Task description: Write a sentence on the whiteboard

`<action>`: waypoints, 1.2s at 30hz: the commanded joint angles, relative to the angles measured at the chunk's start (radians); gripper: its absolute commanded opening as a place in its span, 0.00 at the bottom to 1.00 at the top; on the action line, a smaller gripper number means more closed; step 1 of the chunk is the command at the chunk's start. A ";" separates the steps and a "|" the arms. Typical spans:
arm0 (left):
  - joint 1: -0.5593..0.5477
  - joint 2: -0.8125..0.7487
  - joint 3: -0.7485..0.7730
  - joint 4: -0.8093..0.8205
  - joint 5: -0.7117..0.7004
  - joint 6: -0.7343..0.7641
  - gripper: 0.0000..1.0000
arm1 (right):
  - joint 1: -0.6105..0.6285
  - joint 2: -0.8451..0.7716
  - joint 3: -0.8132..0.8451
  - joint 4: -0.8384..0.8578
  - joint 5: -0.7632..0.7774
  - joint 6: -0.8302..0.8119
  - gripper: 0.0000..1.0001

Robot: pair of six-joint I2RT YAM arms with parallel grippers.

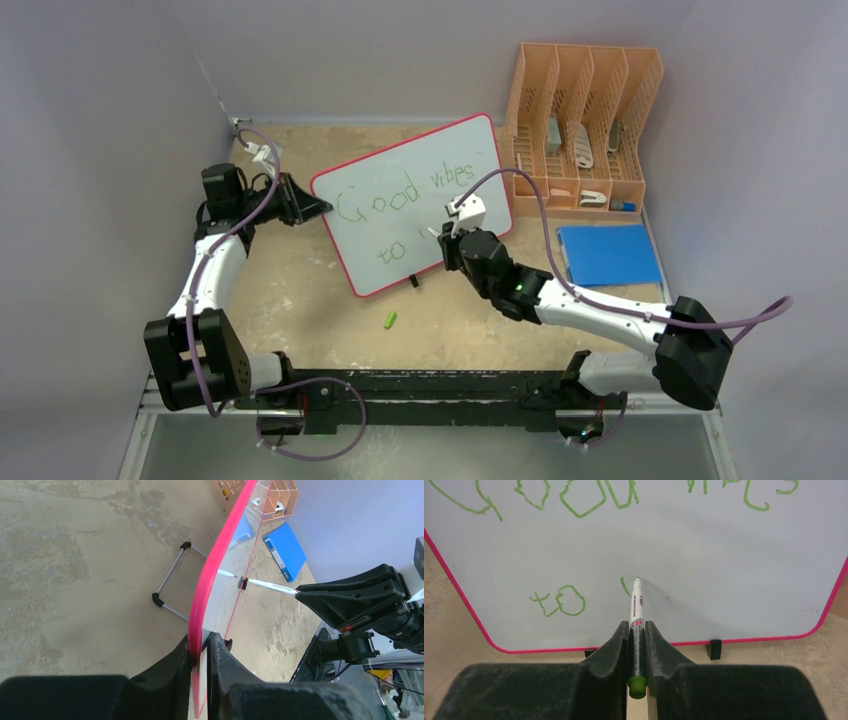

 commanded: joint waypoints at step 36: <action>-0.002 -0.005 0.008 0.000 -0.051 0.016 0.00 | -0.004 0.003 0.006 0.006 -0.004 0.039 0.00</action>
